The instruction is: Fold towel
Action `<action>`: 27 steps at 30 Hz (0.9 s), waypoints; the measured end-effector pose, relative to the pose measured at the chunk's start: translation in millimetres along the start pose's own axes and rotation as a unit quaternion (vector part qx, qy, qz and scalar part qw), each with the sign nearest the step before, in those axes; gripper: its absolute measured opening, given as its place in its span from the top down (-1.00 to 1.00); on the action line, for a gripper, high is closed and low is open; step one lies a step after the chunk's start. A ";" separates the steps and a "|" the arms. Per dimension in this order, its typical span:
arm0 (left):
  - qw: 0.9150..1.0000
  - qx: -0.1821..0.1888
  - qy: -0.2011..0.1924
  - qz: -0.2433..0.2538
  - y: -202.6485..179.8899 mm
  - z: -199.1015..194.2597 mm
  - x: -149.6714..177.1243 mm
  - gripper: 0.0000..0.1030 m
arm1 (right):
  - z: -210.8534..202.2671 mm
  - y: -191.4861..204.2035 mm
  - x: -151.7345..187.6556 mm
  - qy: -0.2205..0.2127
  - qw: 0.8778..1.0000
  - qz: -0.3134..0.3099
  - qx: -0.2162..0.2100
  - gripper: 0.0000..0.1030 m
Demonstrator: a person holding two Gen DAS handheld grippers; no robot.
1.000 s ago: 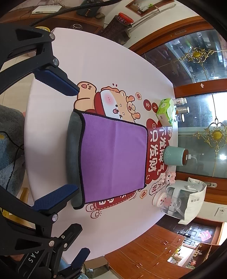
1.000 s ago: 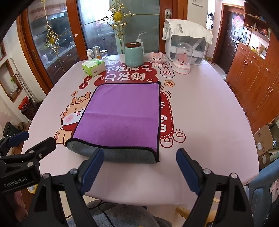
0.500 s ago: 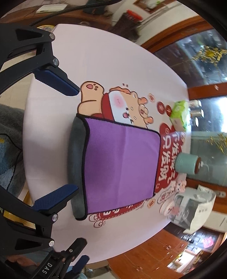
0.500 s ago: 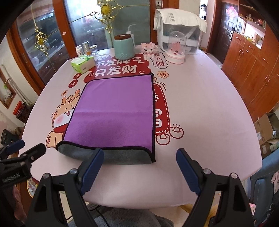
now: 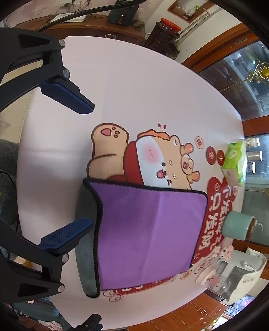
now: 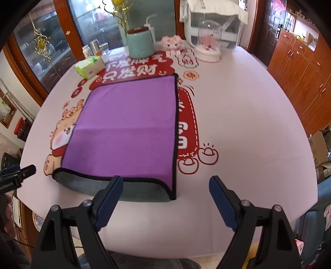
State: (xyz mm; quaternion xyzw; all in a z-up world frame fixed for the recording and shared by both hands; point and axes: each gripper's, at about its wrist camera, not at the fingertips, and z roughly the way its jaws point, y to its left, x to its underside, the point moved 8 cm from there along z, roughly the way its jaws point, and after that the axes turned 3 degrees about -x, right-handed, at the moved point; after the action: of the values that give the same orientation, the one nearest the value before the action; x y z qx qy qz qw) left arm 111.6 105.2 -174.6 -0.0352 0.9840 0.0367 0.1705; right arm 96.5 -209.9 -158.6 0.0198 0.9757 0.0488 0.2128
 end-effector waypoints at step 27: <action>0.977 0.160 0.037 0.133 -52.1 52.8 10.4 -0.34 | 65.2 3.6 17.6 0.060 0.990 -0.083 -0.094 0.06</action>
State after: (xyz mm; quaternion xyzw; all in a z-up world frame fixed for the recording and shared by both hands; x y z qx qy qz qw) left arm 123.7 57.2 -230.9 0.1222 0.9788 -0.1000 0.1305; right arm 107.8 -199.6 -224.5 -0.0840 0.9760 0.1241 0.1577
